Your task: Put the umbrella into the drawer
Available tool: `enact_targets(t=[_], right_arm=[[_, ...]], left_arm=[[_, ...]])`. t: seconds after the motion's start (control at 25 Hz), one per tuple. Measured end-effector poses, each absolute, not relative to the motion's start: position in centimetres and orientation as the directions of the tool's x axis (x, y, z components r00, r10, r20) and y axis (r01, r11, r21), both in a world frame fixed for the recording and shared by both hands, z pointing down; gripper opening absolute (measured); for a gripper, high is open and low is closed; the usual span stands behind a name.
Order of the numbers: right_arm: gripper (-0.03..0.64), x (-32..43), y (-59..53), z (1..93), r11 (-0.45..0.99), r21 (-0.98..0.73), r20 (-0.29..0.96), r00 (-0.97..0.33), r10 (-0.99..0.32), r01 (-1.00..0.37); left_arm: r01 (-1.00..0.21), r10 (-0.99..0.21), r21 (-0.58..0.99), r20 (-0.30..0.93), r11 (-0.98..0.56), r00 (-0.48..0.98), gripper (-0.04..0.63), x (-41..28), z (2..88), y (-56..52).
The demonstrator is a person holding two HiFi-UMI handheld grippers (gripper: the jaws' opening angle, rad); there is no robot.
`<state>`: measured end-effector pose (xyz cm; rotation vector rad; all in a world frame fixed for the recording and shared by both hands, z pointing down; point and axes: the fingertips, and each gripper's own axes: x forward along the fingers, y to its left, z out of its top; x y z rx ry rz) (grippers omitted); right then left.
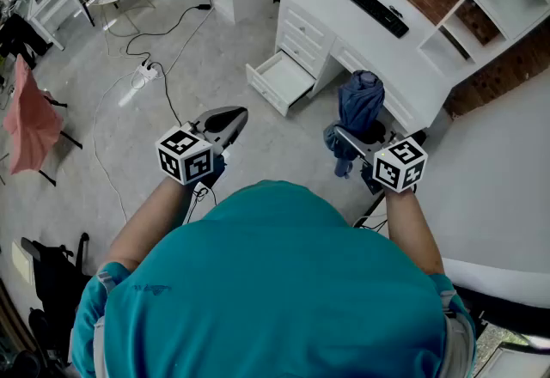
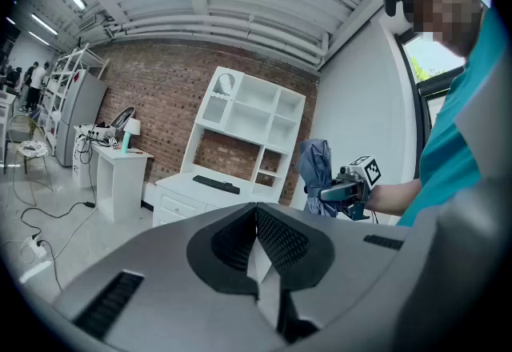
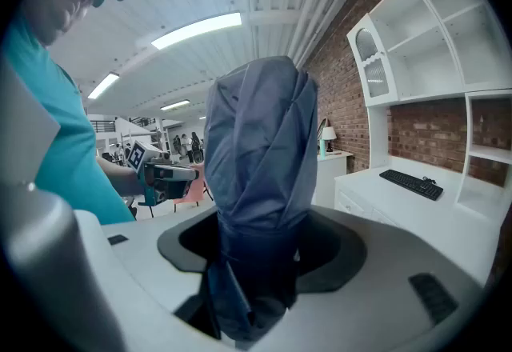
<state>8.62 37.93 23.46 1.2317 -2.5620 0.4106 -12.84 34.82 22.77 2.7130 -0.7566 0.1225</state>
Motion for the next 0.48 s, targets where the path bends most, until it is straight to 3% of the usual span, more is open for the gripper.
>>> enact_targets(t=[0.48], right_arm=[[0.278,9.27,37.81,23.26,0.608,-0.135,0.353,-0.612,-0.708,-0.782]], left_arm=[[-0.519,-0.491,0.285,0.168,-0.806,0.855,0.015,-11.85,22.71,34.65]])
